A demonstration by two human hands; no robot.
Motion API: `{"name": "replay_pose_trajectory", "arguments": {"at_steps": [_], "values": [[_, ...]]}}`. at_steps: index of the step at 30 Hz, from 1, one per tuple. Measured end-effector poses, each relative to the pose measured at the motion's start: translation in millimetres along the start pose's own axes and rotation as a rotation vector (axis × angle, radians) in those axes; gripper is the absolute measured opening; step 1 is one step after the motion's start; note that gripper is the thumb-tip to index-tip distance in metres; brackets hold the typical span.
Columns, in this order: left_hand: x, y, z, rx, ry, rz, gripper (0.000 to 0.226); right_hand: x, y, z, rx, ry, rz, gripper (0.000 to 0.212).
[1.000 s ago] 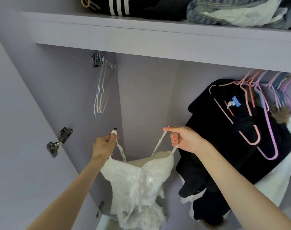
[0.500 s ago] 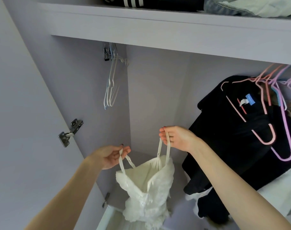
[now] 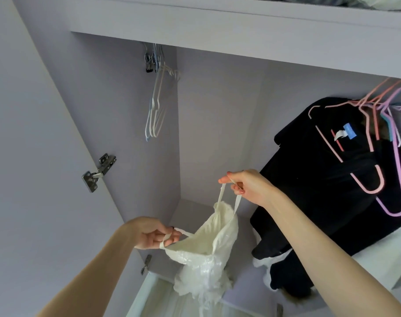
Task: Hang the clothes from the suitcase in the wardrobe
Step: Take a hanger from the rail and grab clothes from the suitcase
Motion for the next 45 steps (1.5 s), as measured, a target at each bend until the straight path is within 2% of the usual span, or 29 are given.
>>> {"name": "replay_pose_trajectory", "arguments": {"at_steps": [3,7,9,12,14,17,20,23,28,31,33,37,39,43,45], "values": [[-4,-1,-11,0.033,0.091,-0.045,0.013,5,-8,-3,0.033,-0.011,-0.034,0.029],[0,-20,-28,-0.158,0.036,-0.278,0.017,5,-10,-14,0.065,0.109,-0.065,0.018],[-1,-34,-35,-0.214,0.014,-0.397,0.015,4,-6,-19,0.044,0.156,-0.034,0.020],[-5,-55,-38,-0.190,0.000,-0.541,0.011,0,5,-27,-0.030,0.174,0.086,0.008],[-7,-67,-37,-0.155,-0.015,-0.612,0.016,-4,13,-32,-0.163,0.160,0.174,0.012],[-9,-81,-40,-0.111,0.001,-0.680,0.024,-9,23,-44,-0.306,0.158,0.242,0.031],[-13,-91,-47,-0.019,0.075,-0.718,0.032,-11,32,-56,-0.389,0.116,0.288,0.033],[-19,-93,-53,0.080,0.160,-0.721,0.027,-9,41,-68,-0.372,0.129,0.308,0.028],[-22,-104,-24,0.066,-0.052,-0.738,0.021,13,51,-77,-0.335,0.101,0.269,0.028],[-30,-116,-3,0.002,-0.101,-0.739,0.020,23,61,-91,-0.345,0.140,0.203,0.033],[-38,-125,10,-0.040,-0.137,-0.750,0.021,32,76,-100,-0.292,0.090,0.191,0.033],[-54,-142,31,-0.087,-0.175,-0.788,0.021,47,119,-124,-0.134,0.017,0.205,0.024],[-60,-149,38,-0.079,-0.184,-0.812,0.021,55,141,-137,-0.073,0.008,0.209,0.026],[-61,-159,52,-0.047,-0.181,-0.815,0.019,72,174,-157,-0.085,-0.033,0.175,0.032],[-58,-162,58,-0.017,-0.182,-0.806,0.020,80,181,-161,-0.041,-0.013,0.146,0.027]]}}
Point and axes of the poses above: each hand's wrist, its own x-axis towards the middle knuckle, its own z-axis out of the back of the hand, y = z × x, the point moved 5 cm from there along x, towards the middle knuckle, and after that the axes turned 14 degrees about -z, right-handed, at the moved point
